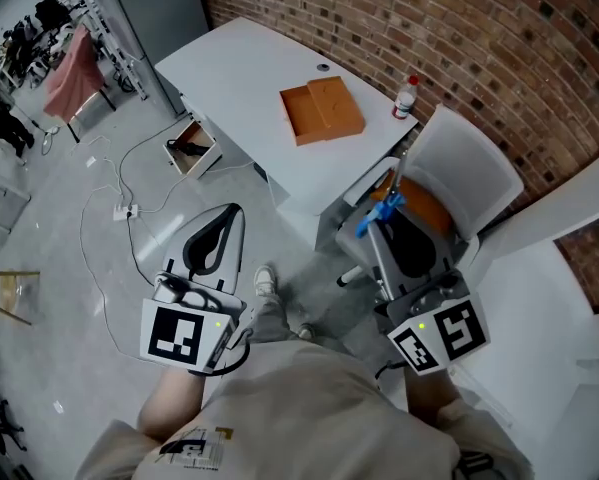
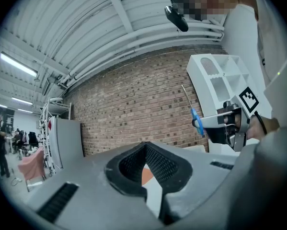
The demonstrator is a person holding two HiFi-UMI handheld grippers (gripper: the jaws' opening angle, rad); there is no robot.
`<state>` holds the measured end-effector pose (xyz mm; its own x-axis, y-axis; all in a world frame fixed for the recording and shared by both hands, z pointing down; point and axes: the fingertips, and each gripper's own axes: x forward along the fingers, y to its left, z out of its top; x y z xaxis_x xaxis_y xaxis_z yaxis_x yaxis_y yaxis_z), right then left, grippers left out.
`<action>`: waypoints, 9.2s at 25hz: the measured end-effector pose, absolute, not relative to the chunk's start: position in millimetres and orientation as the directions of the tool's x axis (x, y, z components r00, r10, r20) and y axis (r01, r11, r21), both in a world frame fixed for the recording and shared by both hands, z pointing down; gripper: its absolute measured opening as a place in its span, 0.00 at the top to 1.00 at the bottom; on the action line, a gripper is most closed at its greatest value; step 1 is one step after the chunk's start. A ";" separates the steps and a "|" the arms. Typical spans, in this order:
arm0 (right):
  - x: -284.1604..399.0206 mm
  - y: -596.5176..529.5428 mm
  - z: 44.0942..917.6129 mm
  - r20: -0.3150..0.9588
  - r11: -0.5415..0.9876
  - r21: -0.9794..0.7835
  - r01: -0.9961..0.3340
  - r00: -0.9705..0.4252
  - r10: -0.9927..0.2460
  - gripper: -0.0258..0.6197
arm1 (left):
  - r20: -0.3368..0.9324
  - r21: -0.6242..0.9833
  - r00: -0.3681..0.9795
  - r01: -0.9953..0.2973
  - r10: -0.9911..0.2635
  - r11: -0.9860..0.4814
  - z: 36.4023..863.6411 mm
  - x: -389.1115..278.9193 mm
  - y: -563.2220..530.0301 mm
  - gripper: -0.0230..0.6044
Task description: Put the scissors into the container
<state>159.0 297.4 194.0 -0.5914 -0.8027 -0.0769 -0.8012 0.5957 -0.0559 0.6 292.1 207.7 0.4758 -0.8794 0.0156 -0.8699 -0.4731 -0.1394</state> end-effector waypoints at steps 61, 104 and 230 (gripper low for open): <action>12.4 -215.5 302.3 0.288 0.353 -0.107 -0.930 -0.369 -0.884 0.83 | 0.144 -0.069 0.743 -0.652 -0.654 -0.755 287.8 -103.5 -242.9 0.95; 60.2 -262.8 611.5 0.843 0.223 -0.280 -0.934 -0.350 -0.409 0.83 | 0.502 0.164 0.688 -0.670 -0.524 -0.724 530.5 -21.5 -309.7 0.95; 67.2 -146.0 233.1 0.169 0.463 0.061 -0.884 -0.448 -0.878 0.95 | 0.063 -0.133 0.724 -0.676 -0.687 -0.725 231.4 -37.4 -170.5 0.95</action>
